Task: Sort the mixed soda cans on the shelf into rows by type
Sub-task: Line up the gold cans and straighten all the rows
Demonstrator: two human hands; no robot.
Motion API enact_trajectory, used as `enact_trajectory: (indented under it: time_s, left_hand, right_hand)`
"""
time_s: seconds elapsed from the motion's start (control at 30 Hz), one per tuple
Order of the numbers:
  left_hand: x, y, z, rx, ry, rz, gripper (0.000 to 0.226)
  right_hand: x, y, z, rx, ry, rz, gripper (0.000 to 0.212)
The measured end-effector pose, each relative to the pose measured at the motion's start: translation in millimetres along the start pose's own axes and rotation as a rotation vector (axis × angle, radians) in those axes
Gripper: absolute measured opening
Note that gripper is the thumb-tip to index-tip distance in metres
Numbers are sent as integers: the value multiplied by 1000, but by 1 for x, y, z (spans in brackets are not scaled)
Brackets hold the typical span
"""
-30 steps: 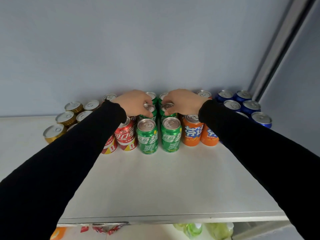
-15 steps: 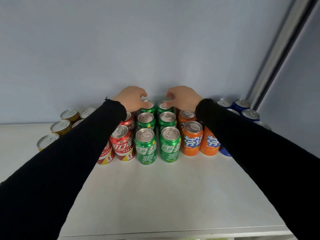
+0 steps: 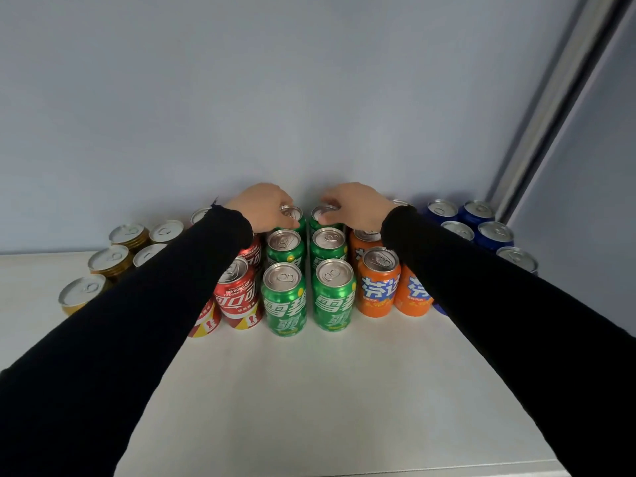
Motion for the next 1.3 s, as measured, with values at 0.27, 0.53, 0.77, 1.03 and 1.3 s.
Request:
enact_trajectory:
  time_s: [0.27, 0.53, 0.77, 1.03, 1.3]
  left_hand:
    - [-77, 68, -13, -244, 191, 309, 55]
    - [-96, 119, 30, -84, 101, 426, 52]
    - [-97, 124, 30, -117, 53, 384, 37]
    - [-105, 122, 27, -92, 23, 393, 38]
    - [-79, 115, 10, -234, 88, 309, 47]
  right_hand:
    - [-129, 30, -43, 246, 305, 64, 33]
    - [-185, 19, -13, -155, 143, 84, 47]
    - [-180, 32, 3, -140, 114, 17, 39]
    - [-186, 35, -4, -34, 67, -65, 30]
    - [-177, 45, -28, 216, 212, 50, 45]
Point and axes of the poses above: each hand's wrist, its own x-axis towards the middle knuckle, its own z-axis out of the palm, y = z × x, the point moved 1 cm from there along x, towards the middle knuckle, and after that the axes turned 14 degrees about -z, right-handed, at the moved point
